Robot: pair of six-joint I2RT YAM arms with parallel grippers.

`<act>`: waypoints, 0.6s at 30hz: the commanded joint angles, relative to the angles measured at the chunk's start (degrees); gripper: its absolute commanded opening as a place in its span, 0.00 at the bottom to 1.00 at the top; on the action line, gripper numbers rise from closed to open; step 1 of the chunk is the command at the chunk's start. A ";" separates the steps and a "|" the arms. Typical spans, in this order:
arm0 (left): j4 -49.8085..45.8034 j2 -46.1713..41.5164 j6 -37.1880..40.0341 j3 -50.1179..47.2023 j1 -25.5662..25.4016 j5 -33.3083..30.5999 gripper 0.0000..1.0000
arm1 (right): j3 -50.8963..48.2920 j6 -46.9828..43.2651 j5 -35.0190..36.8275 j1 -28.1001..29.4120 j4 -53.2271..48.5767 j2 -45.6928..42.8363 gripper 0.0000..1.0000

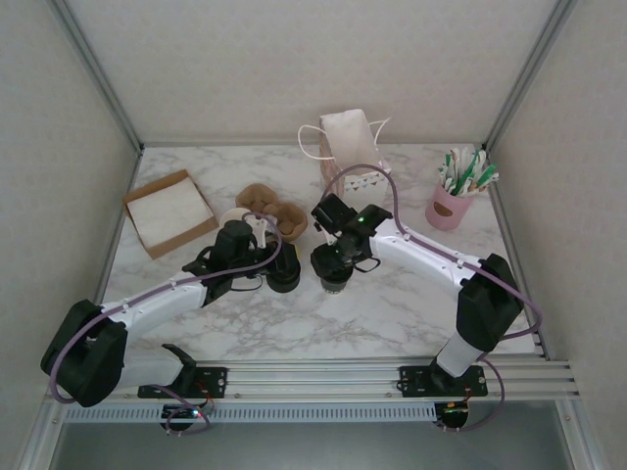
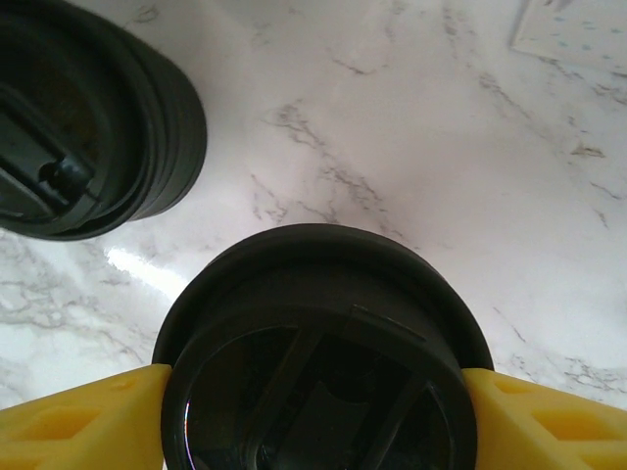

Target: Pack the takeout coffee

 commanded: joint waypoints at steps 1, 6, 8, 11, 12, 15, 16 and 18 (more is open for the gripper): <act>-1.09 -1.08 1.20 1.21 0.64 0.82 0.25 | -0.22 -2.42 -6.59 1.45 -4.52 2.38 0.74; -0.84 -0.99 1.12 1.12 0.62 0.94 0.26 | 1.46 -2.09 -5.11 1.45 -6.32 2.42 0.81; -0.74 -0.89 1.12 1.21 0.62 1.14 0.26 | 2.41 -1.59 -4.78 1.45 -6.80 1.99 0.83; -0.57 -0.73 1.12 1.30 0.62 1.21 0.26 | 3.89 -1.06 -3.92 1.43 -7.90 1.70 0.85; -0.57 -0.65 1.12 1.30 0.62 1.14 0.26 | 4.42 -0.82 -3.67 1.45 -8.26 1.61 0.85; -0.48 -0.64 1.03 1.30 0.62 1.18 0.26 | 5.64 -0.05 -2.59 1.41 -9.34 1.35 0.87; -0.48 -0.72 1.05 1.21 0.62 1.12 0.26 | 5.88 0.04 -2.55 1.41 -9.51 1.16 0.88; -0.39 -0.65 1.03 1.12 0.62 1.09 0.26 | 6.20 0.19 -3.25 1.45 -9.43 0.78 0.90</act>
